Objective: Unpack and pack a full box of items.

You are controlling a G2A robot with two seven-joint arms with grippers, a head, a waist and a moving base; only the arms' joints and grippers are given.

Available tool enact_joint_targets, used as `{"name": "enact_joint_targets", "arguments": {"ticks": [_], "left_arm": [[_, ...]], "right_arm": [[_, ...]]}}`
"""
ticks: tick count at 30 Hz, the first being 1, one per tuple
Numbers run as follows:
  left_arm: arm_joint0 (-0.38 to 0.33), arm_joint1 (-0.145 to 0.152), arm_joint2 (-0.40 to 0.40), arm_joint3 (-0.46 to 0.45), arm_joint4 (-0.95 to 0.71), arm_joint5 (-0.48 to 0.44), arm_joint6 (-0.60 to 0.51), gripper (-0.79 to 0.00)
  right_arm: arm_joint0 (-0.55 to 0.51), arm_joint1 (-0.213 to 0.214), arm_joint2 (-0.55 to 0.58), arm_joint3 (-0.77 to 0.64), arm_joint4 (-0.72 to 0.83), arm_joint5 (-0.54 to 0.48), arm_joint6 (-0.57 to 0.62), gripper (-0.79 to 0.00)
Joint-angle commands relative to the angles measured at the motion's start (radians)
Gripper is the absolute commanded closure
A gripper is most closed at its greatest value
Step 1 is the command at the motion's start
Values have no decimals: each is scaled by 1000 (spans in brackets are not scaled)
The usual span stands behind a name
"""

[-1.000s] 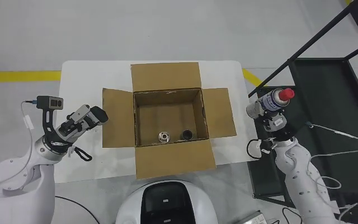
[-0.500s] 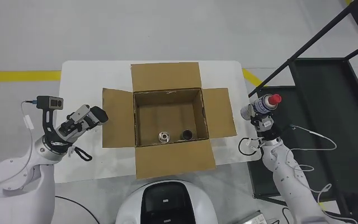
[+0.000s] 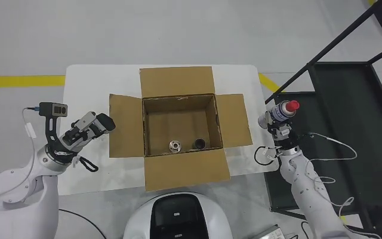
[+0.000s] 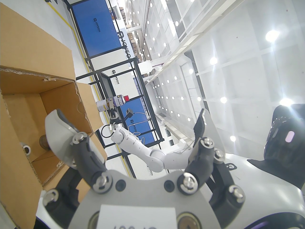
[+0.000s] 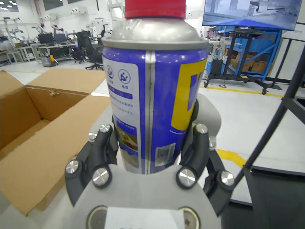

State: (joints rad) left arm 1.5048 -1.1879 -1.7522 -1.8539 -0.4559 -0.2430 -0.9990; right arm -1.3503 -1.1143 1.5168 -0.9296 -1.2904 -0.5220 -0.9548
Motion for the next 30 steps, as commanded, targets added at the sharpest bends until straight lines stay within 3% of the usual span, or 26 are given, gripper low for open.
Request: {"name": "enact_joint_targets", "arguments": {"ticks": [1, 14, 23, 30], "left_arm": [[0, 0, 0, 0, 0, 0, 0, -785], [0, 0, 0, 0, 0, 0, 0, -785], [0, 0, 0, 0, 0, 0, 0, -785], [0, 0, 0, 0, 0, 0, 0, -785]], "right_arm": [[17, -8, -13, 44, 85, -4, 1, 0], [215, -58, -109, 425, 94, 30, -118, 0], [336, -91, -165, 603, 64, 56, -190, 0], [375, -116, -194, 677, 68, 43, -173, 0]]}}
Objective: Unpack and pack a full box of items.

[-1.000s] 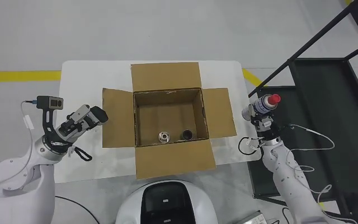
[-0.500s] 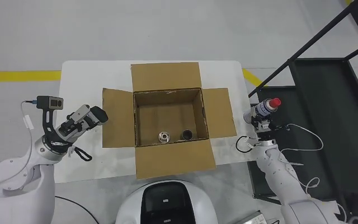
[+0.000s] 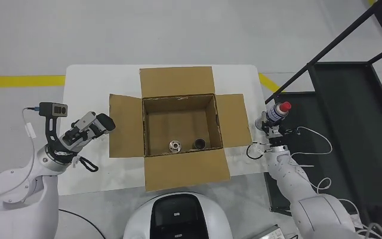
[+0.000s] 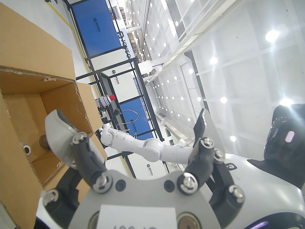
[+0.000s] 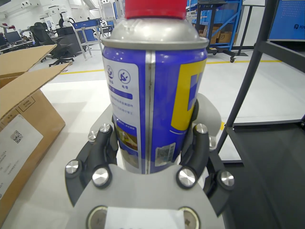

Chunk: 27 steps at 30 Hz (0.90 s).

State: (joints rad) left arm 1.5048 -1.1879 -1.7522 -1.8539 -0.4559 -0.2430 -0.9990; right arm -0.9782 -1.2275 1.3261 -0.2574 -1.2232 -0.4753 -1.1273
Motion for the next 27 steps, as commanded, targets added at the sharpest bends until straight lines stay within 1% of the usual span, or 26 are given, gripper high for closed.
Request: {"name": "enact_joint_targets", "arguments": {"ticks": [1, 8, 14, 27], "left_arm": [[0, 0, 0, 0, 0, 0, 0, -785], [0, 0, 0, 0, 0, 0, 0, -785], [0, 0, 0, 0, 0, 0, 0, -785], [0, 0, 0, 0, 0, 0, 0, -785]], "right_arm": [[5, -5, -8, 9, -3, -5, -1, 0], [19, -16, -30, 31, -20, -8, -3, 0], [30, -19, -40, 47, -25, -3, 24, 0], [18, -35, -67, 54, -31, 13, 48, 0]]}}
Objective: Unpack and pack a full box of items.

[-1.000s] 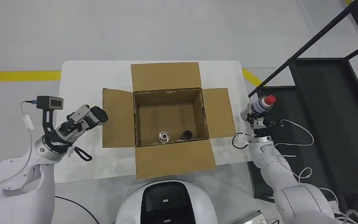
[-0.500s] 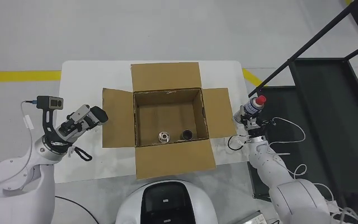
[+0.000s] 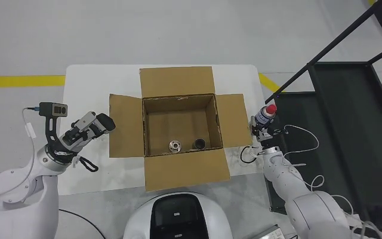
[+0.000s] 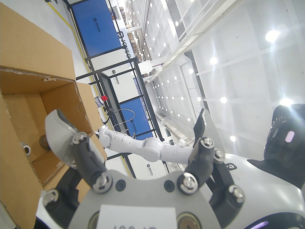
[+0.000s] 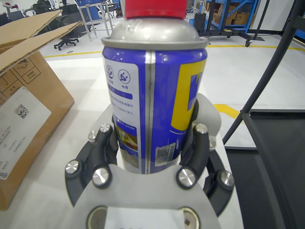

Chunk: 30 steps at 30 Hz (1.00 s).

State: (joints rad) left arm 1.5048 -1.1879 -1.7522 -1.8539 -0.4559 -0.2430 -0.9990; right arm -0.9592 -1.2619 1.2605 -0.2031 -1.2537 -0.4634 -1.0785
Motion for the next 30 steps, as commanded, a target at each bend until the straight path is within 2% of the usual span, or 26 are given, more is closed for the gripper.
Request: {"name": "enact_joint_targets", "arguments": {"ticks": [1, 14, 30], "left_arm": [[0, 0, 0, 0, 0, 0, 0, -785], [0, 0, 0, 0, 0, 0, 0, -785], [0, 0, 0, 0, 0, 0, 0, -785]], "right_arm": [[-2, -2, -3, 0, -1, 3, -3, 0], [-28, 18, -26, -18, -67, 31, -167, 0], [-34, 5, -39, -2, -40, 38, -78, 0]]}}
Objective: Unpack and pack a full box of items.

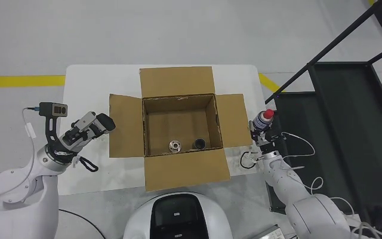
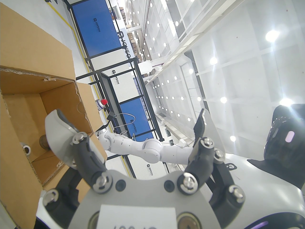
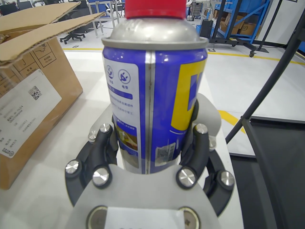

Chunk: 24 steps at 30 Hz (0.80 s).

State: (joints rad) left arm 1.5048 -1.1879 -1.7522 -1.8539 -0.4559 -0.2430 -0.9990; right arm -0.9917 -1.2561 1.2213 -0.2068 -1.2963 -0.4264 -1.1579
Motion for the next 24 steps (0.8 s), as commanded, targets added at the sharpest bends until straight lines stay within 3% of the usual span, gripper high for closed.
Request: {"name": "enact_joint_targets", "arguments": {"ticks": [1, 8, 9, 11, 12, 15, 17, 24], "left_arm": [[0, 0, 0, 0, 0, 0, 0, -785], [0, 0, 0, 0, 0, 0, 0, -785], [0, 0, 0, 0, 0, 0, 0, -785], [0, 0, 0, 0, 0, 0, 0, -785], [0, 0, 0, 0, 0, 0, 0, -785], [0, 0, 0, 0, 0, 0, 0, -785], [0, 0, 0, 0, 0, 0, 0, -785], [0, 0, 0, 0, 0, 0, 0, -785]], "right_arm": [[-3, -1, 1, 3, 8, 0, 3, 0], [-12, -2, 0, 7, 22, -2, 7, 0], [-13, -3, -1, 6, 24, -2, 8, -80], [-16, -3, -2, 5, 26, -2, 8, -345], [-18, -4, -3, 4, 27, -2, 7, -520], [-25, -6, -6, 3, 31, -1, 8, -606], [-30, -9, -7, 2, 35, -2, 7, -785], [-44, -15, -13, -1, 46, 0, -5, -785]]}}
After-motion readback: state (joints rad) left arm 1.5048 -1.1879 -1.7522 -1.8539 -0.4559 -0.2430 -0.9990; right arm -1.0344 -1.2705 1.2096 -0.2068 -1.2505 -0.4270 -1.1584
